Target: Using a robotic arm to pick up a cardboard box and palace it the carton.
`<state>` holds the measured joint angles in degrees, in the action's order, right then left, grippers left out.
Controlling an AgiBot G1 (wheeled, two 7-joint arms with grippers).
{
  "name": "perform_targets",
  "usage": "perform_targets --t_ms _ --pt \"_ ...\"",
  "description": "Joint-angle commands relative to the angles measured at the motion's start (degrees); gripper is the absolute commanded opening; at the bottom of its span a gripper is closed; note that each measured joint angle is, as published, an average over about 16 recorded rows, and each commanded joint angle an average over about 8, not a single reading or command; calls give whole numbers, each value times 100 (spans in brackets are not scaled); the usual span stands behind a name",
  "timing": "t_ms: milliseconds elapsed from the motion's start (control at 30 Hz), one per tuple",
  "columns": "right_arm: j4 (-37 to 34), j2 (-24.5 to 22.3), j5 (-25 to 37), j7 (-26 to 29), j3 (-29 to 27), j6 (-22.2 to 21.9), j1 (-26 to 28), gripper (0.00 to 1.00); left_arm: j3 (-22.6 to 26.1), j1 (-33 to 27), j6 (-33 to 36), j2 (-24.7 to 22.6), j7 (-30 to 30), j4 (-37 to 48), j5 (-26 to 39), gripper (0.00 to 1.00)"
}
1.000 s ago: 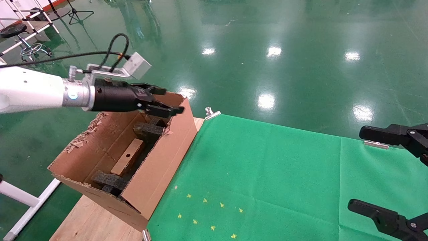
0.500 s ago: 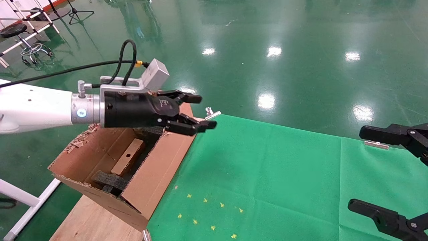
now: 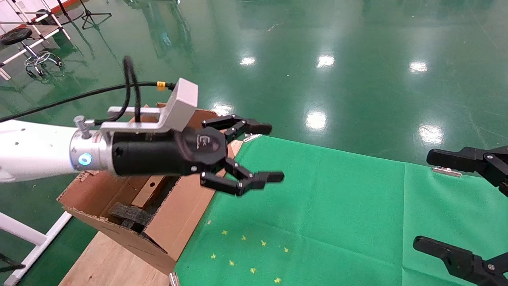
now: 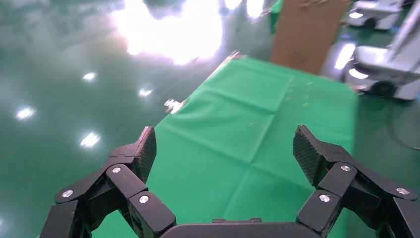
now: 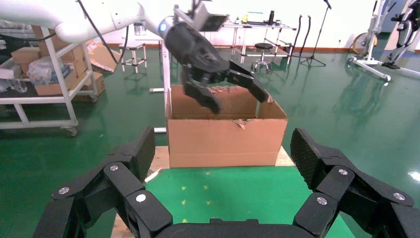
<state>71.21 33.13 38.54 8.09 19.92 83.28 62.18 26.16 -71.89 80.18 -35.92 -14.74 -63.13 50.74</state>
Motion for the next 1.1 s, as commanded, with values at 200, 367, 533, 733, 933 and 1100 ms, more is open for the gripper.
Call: perform_targets --t_ms 200,367,533,733,933,1100 --pt "0 0 0 0 0 0 0 100 -561 572 305 50 221 -578 -491 100" --pt "0 0 0 0 0 0 0 100 -908 924 494 80 356 -936 -794 100" --pt "-1 0 -1 0 0 -1 -1 100 -1118 1139 611 99 427 -1152 -982 100" --pt "-2 -1 -1 0 -1 -2 -2 100 -1132 1154 623 103 432 -1162 -1003 100" --pt "-2 0 -1 0 -1 -2 -2 100 -1080 1101 591 98 417 -1109 -955 100" --pt "-2 0 -1 0 -1 -2 -2 100 -1052 1073 573 96 408 -1081 -927 100"
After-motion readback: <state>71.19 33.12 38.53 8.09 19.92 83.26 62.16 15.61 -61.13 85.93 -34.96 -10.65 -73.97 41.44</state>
